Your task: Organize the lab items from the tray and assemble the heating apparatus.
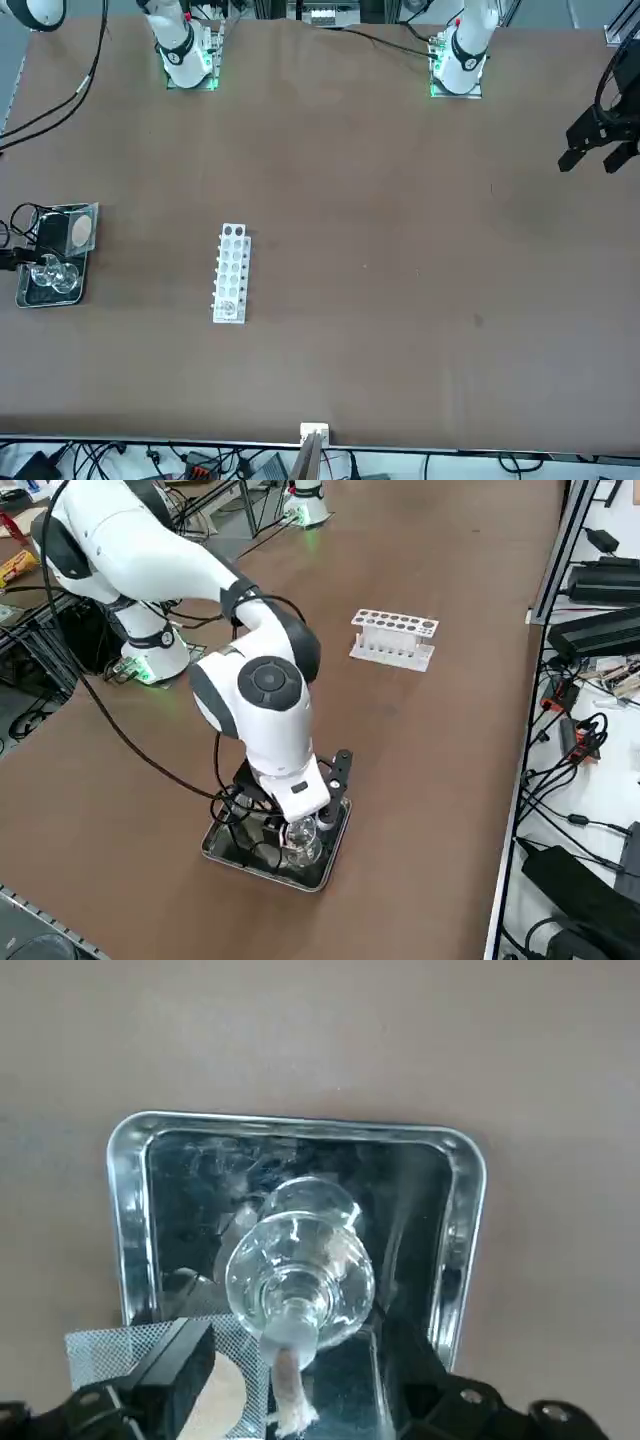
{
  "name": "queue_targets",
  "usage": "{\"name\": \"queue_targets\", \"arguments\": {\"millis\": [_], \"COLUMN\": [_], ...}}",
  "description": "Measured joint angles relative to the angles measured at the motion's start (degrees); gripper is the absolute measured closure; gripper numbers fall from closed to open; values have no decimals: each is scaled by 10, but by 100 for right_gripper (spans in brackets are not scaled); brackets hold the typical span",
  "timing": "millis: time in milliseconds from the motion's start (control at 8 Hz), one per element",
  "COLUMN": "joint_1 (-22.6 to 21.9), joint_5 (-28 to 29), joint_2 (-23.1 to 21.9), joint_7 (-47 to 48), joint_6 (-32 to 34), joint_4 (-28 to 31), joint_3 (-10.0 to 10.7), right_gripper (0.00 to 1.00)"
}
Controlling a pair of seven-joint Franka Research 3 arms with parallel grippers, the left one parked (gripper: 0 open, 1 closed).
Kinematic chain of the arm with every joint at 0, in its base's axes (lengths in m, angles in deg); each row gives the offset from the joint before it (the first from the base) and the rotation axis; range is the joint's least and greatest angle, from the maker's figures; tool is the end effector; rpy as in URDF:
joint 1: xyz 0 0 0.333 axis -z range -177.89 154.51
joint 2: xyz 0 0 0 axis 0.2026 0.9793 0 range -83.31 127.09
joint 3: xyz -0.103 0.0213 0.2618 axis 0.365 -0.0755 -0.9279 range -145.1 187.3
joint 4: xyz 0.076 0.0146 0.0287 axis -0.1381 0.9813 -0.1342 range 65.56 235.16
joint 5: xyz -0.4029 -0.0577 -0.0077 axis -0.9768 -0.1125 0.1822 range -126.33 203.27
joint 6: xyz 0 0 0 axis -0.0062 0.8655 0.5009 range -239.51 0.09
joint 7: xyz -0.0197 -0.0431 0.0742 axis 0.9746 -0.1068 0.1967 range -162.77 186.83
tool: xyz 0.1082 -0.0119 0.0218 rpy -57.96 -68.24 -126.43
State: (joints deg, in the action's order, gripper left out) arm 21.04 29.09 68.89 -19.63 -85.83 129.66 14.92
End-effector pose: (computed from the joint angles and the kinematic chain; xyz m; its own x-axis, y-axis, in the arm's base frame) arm 0.6387 -0.3514 0.2339 0.9834 0.1260 -0.1307 0.1267 -0.9919 -0.0027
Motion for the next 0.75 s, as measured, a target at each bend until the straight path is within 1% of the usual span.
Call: {"name": "queue_targets", "arguments": {"millis": [125, 375, 500, 750], "joint_1": [0, 0, 0, 0], "joint_5": [-3, -5, -6, -6], "joint_2": [0, 0, 0, 0], "joint_7": [0, 0, 0, -1], "joint_6": [0, -5, -7, -8], "joint_4": [4, 6, 7, 10], "joint_3": [0, 0, 0, 0], "right_gripper": [2, 6, 9, 17]}}
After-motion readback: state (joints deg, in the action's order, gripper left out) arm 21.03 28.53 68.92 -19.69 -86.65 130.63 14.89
